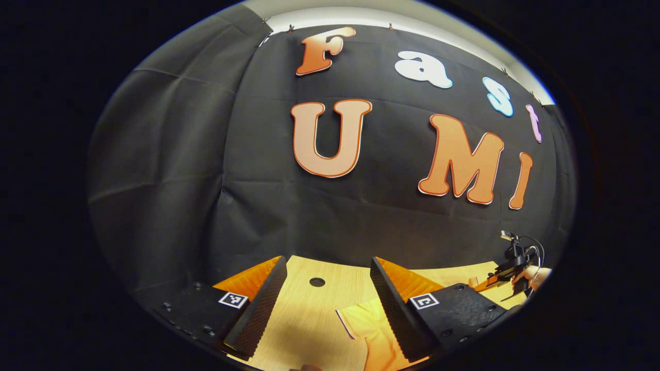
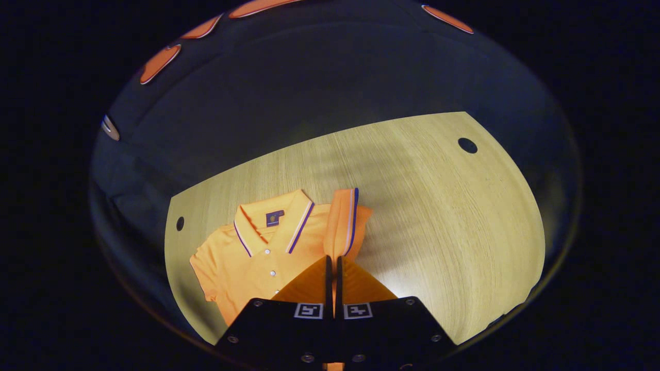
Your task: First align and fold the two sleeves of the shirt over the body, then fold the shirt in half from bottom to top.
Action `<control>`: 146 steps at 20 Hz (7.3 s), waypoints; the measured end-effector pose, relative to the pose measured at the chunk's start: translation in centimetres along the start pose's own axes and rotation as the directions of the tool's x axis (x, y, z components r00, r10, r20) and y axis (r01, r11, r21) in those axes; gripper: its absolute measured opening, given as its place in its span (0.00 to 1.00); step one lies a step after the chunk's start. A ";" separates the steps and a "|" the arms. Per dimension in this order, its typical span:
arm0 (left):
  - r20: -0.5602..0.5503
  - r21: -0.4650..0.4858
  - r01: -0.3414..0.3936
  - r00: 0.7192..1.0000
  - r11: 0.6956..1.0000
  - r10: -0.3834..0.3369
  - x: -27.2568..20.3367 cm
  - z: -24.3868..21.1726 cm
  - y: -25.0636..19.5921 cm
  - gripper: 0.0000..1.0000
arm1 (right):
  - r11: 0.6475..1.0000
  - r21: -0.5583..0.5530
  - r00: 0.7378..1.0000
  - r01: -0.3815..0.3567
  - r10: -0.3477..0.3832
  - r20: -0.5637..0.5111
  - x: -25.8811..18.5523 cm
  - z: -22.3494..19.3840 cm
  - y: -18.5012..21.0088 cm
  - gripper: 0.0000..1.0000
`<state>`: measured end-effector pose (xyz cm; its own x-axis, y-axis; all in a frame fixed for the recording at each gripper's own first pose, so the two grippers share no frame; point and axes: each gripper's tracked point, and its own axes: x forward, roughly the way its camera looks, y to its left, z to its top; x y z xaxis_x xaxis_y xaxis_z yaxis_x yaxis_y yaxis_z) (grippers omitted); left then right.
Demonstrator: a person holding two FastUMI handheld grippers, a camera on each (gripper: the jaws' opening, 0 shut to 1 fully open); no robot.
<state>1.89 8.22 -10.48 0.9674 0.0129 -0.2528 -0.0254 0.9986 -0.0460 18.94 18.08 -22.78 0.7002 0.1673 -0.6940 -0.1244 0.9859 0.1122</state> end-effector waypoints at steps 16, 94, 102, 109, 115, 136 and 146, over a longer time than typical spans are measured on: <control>-0.145 -0.082 0.025 0.989 0.996 -0.037 2.5 -5.8 0.0 0.98 | 0.985 -0.102 0.990 -0.141 0.138 -0.039 1.0 -3.0 5.9 0.45; -0.765 0.194 0.301 0.642 0.934 -0.048 15.9 -23.4 -24.4 0.01 | 0.947 -0.189 0.824 -0.258 0.318 0.469 -27.5 2.0 -7.8 0.98; -0.810 0.206 0.409 0.581 0.889 -0.080 14.2 -28.6 -31.8 0.02 | 0.965 -0.155 0.854 -0.210 0.258 0.452 -27.3 -0.2 -12.1 0.98; -0.845 0.158 0.363 0.530 0.918 -0.064 13.3 -32.2 -32.4 0.13 | 0.973 -0.165 0.880 -0.163 0.219 0.422 -26.8 -1.6 -14.1 0.98; -0.838 0.138 0.329 0.541 0.934 -0.067 12.9 -31.7 -30.8 0.99 | 0.970 -0.186 0.886 -0.159 0.223 0.405 -26.1 -1.8 -12.9 0.98; -0.752 0.073 0.316 0.640 0.946 -0.156 -7.3 -24.9 -17.4 0.99 | 0.936 -0.349 0.994 -0.046 0.076 0.074 -19.8 -18.5 -9.9 0.99; -0.844 0.073 0.258 0.530 0.964 -0.078 -17.4 -35.6 -12.4 0.99 | 0.919 -0.394 0.979 -0.023 -0.059 -0.195 -15.8 -30.3 -11.6 0.99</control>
<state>-23.63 -6.22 -39.87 0.3024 -0.1138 -0.9464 0.2431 0.9692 -0.0389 -11.99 3.79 -34.62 0.5562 0.1044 -0.8245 -0.4074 0.8990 -0.1610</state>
